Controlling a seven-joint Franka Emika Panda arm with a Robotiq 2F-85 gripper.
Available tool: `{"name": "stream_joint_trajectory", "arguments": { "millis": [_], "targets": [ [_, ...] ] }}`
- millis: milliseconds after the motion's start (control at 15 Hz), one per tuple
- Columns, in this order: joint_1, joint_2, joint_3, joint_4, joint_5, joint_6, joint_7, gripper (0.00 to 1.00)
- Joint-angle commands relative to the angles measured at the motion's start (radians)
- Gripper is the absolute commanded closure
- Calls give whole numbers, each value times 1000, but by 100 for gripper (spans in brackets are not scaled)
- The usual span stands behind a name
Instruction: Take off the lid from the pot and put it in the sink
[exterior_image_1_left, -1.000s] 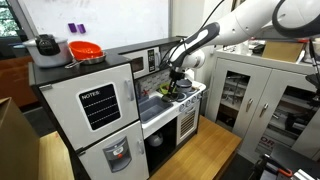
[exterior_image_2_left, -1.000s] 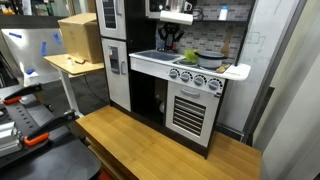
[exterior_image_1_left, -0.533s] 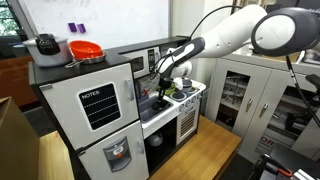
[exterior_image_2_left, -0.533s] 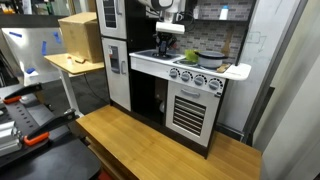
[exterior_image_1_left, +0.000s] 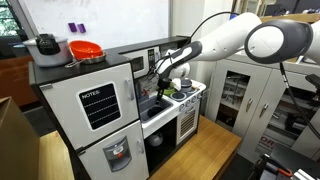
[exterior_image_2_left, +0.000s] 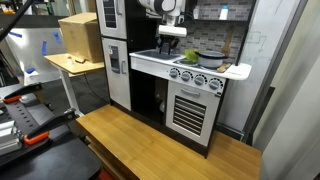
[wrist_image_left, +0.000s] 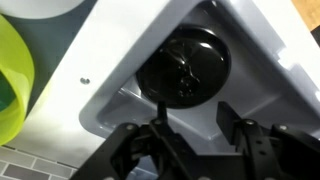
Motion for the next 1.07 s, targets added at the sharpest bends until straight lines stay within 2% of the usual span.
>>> {"name": "stream_joint_trajectory", "arguments": {
  "millis": [0, 133, 467, 733, 867, 1000],
  "targets": [
    [-58, -25, 18, 16, 18, -10, -36, 15],
    [-86, -63, -1, -22, 21, 10, -31, 2],
    [-109, -209, -149, -71, -33, -62, 106, 0],
    [-99, -282, -233, -54, -96, -270, 213, 0],
    [-95, -292, -248, -28, -123, -390, 277, 0],
    [-102, -300, -245, -15, -115, -456, 326, 0]
  ]
}}
